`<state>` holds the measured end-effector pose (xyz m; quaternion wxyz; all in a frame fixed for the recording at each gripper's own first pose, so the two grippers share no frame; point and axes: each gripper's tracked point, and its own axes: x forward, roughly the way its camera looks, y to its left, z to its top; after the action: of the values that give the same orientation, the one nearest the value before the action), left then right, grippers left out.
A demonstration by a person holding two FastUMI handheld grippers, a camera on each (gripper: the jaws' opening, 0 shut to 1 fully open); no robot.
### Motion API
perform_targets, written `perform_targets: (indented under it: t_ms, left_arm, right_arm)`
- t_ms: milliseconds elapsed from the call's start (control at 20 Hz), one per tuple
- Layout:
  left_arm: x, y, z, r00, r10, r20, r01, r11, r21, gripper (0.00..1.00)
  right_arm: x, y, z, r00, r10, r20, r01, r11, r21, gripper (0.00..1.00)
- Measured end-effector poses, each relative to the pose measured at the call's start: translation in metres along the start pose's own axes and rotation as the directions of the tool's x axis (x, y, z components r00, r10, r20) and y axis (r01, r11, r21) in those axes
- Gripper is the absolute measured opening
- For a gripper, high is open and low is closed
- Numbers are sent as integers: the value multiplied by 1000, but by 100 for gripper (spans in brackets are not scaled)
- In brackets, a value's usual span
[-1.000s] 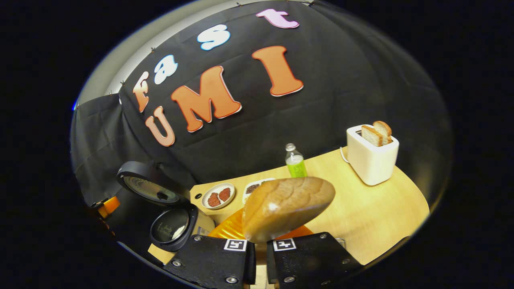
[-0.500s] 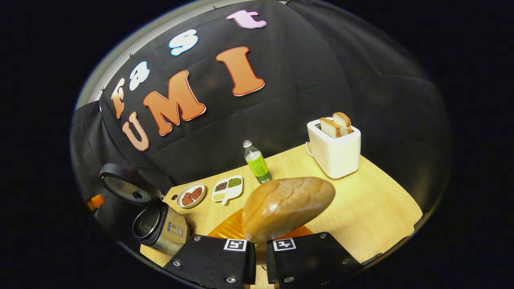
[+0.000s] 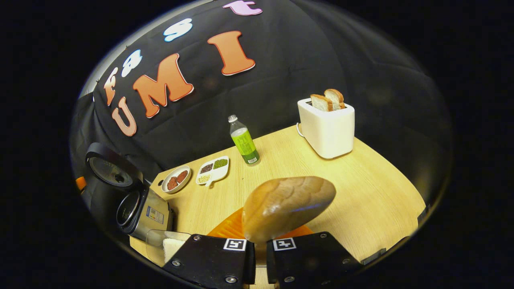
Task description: Close the left gripper, press the button to open the rice cooker; take a wooden spoon from the chopstick holder with the right hand, scoop a spoonful of rice and pour it into the rice cooker, then put the wooden spoon back into the chopstick holder.
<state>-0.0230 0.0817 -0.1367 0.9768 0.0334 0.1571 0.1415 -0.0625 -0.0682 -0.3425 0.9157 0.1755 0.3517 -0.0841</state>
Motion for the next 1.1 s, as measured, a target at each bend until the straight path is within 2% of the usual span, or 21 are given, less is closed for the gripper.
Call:
perform_targets:
  t_ms: [50, 100, 150, 200, 250, 350, 600, 650, 700, 800, 850, 950, 1100]
  left_arm:
    - [0, 0, 3, 1000, -3, 4, 3, 1000, 4, 94]
    - [1, -2, 5, 1000, -6, 7, 6, 1000, 6, 100]
    - [2, -4, 5, 1000, -10, 9, 10, 1000, 9, 100]
    - [3, -6, 6, 1000, -15, 9, 15, 1000, 13, 94]
    - [3, -7, 7, 1000, -22, 12, 22, 1000, 17, 100]
    - [5, -13, 10, 999, -36, 18, 35, 999, 24, 94]
    - [5, -26, 17, 997, -70, 40, 68, 997, 40, 94]
    - [5, -29, 18, 996, -79, 44, 77, 996, 41, 94]
    - [6, -31, 19, 995, -86, 47, 84, 996, 40, 100]
    - [6, -36, 22, 994, -98, 55, 96, 995, 37, 100]
    - [5, -38, 21, 993, -102, 57, 100, 994, 37, 94]
    - [4, -40, 21, 992, -107, 61, 105, 994, 41, 94]
    - [6, -41, 22, 991, -112, 67, 110, 993, 42, 94]
  right_arm:
    - [2, -2, -5, 1000, -12, -11, 12, 1000, -3, 10]
    - [4, -6, -11, 999, -25, -26, 25, 1000, -9, 10]
    - [6, -8, -14, 999, -36, -38, 36, 999, -12, 11]
    - [6, -10, -16, 998, -45, -51, 44, 999, -12, 11]
    - [4, -12, -14, 997, -51, -49, 51, 999, -9, 11]
    - [5, -15, -15, 997, -61, -53, 60, 998, -18, 11]
    - [9, -16, -27, 992, -73, -107, 69, 997, -44, 13]
    - [8, -15, -26, 992, -69, -105, 65, 997, -45, 13]
    - [7, -15, -27, 991, -73, -113, 67, 996, -52, 13]
    - [9, -13, -27, 990, -70, -120, 63, 996, -60, 13]
    - [9, -12, -28, 990, -69, -121, 63, 996, -56, 13]
    - [8, -10, -32, 988, -57, -142, 51, 998, -49, 11]
    - [7, -9, -33, 985, -45, -169, 44, 999, -11, 12]
